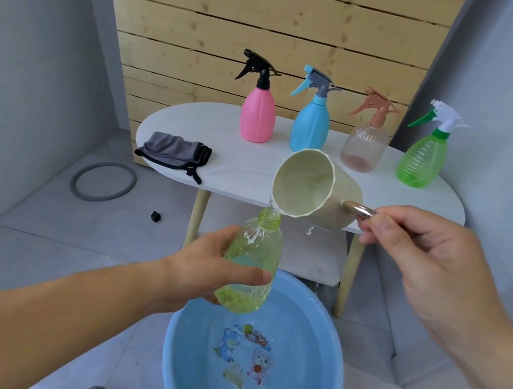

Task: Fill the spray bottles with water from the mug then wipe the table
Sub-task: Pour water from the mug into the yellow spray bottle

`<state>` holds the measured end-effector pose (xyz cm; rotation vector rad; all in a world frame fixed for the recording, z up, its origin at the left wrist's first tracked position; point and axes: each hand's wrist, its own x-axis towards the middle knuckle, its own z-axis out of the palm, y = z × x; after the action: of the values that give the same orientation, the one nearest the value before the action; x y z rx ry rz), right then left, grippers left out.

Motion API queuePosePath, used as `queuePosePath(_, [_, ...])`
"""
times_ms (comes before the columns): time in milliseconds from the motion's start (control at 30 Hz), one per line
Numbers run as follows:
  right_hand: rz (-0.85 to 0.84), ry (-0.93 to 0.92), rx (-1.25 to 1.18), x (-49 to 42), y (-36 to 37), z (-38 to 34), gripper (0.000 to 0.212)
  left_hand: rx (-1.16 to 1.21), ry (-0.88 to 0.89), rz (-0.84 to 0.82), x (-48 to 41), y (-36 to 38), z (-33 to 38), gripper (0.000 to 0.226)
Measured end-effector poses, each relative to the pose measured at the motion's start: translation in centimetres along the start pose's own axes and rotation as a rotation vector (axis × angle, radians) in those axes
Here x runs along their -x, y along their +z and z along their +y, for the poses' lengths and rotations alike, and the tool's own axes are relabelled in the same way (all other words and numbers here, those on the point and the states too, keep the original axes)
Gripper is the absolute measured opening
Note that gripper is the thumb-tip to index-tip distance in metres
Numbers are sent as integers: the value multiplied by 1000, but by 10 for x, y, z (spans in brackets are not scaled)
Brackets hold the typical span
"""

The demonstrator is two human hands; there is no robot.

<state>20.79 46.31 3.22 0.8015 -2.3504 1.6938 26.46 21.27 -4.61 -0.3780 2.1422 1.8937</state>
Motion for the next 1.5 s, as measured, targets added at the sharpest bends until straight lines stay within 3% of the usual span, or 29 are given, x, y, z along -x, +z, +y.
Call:
queuePosePath(433, [5,-12,24,1,0,-2,14,-3,-4,3,-2,3,-1,63])
queuePosePath(1500, [11,-88,98,2,0,2,15,23,-2,-3,-6,5,-5,60])
